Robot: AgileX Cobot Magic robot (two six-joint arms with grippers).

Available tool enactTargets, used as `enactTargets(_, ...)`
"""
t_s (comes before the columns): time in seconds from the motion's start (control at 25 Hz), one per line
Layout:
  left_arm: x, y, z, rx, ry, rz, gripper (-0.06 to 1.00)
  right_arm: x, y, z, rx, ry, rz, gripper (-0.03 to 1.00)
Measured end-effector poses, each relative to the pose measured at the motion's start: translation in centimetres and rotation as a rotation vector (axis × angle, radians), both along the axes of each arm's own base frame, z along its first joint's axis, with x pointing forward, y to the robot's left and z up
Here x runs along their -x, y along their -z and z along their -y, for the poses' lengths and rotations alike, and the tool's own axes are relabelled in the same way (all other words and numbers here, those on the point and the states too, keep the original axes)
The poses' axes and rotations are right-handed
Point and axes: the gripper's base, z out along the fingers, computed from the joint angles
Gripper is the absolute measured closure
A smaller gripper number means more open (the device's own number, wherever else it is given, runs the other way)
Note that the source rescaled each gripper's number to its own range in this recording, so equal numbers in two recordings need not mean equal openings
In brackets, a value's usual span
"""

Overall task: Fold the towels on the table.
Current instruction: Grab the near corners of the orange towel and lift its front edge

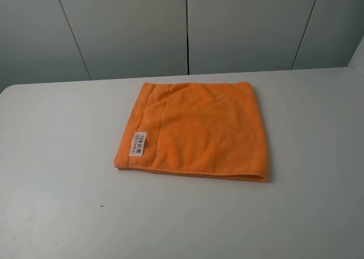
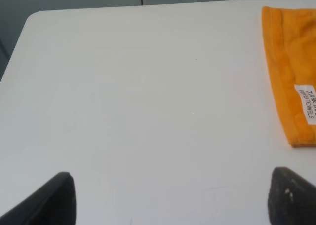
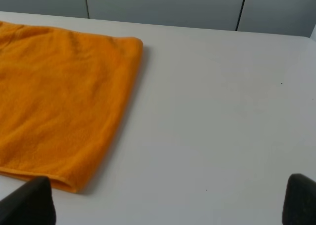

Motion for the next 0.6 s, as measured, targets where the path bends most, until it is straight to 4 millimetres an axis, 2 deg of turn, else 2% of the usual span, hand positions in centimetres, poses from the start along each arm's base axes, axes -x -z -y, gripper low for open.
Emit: enactTargets(0.6, 0.0, 0.0, -0.03, -0.003, -0.002, 0.0, -0.05, 0.02, -0.02, -0.27, -0.037, -0.014, -0.001, -0.03)
